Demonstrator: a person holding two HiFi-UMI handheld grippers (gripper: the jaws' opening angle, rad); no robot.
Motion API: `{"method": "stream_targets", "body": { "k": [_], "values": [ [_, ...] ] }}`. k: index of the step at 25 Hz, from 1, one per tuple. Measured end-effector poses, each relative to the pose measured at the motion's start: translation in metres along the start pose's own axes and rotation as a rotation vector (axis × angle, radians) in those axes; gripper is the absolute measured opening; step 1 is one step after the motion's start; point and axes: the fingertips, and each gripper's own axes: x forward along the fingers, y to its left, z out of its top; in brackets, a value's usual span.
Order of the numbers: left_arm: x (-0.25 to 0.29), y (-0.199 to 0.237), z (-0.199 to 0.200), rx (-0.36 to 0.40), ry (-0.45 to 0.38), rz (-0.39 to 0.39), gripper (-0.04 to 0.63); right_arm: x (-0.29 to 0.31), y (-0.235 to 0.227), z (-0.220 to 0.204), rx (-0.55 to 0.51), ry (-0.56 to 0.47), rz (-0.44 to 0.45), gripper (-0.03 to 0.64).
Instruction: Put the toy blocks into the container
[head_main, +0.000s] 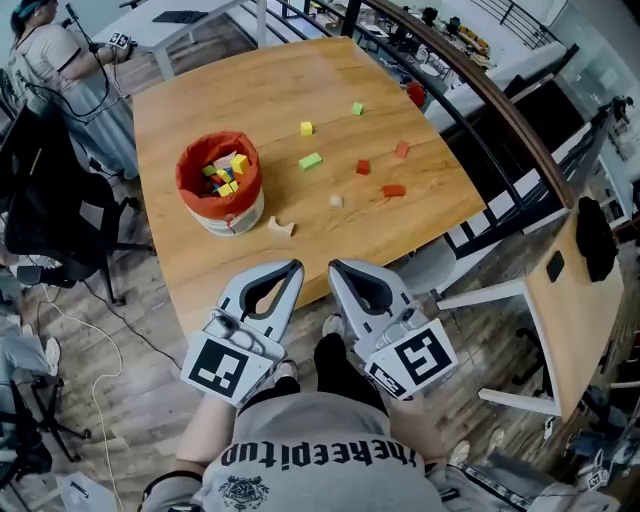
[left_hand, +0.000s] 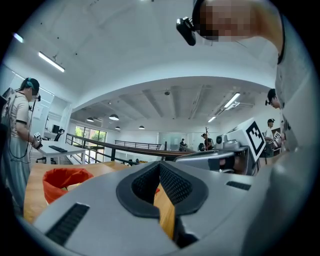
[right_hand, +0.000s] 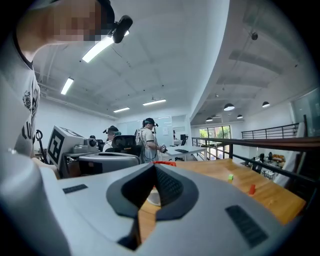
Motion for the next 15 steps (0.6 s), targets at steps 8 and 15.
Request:
{"method": "stream_targets", "body": {
  "k": [8,15],
  "values": [
    [0.034,0.017,0.002,-0.019,0.008,0.088,0.014,0.021,-0.037,0.005,-0.004,0.012,0.091,0.011],
    [0.048,0.033,0.001,-0.017,0.029,0.191,0.014,0.042,-0.055,0.005,0.006,0.018,0.201,0.011]
  ]
}}
